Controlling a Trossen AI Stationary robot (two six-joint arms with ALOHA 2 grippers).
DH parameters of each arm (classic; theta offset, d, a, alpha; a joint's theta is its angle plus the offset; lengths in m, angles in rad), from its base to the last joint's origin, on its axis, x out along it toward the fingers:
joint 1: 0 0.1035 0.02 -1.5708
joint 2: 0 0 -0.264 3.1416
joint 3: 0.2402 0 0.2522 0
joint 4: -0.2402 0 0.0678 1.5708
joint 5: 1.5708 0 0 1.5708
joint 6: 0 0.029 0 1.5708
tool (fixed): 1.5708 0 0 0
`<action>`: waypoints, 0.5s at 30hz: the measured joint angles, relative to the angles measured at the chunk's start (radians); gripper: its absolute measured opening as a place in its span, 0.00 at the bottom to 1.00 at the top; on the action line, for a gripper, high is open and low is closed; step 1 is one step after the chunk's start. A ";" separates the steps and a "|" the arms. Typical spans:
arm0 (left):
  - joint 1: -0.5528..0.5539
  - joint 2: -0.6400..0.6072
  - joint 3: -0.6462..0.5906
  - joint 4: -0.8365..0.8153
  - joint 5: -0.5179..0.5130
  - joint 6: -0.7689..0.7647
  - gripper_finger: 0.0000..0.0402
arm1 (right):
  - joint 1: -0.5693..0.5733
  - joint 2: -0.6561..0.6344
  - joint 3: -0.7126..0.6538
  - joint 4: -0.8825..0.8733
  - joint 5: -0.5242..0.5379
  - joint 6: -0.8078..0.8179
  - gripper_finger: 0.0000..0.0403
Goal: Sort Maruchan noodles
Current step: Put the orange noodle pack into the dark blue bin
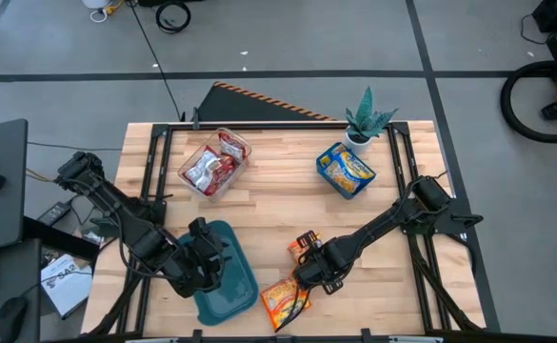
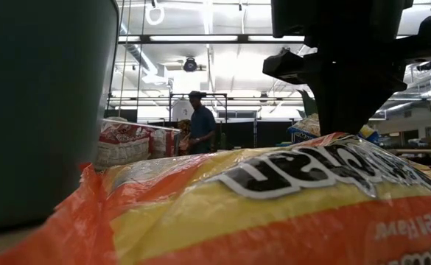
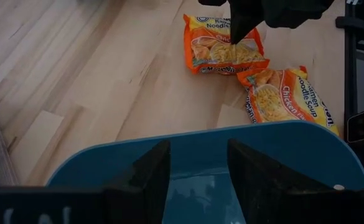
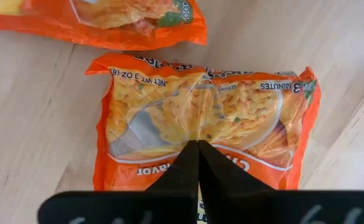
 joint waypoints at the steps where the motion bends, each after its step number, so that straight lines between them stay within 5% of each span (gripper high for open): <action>1: 0.000 0.000 0.000 0.000 0.000 0.000 0.41 | 0.000 0.000 0.000 -0.001 0.005 0.000 0.01; 15: 0.000 0.000 0.000 -0.031 0.003 0.003 0.41 | 0.000 -0.005 0.205 -0.133 0.069 -0.043 0.01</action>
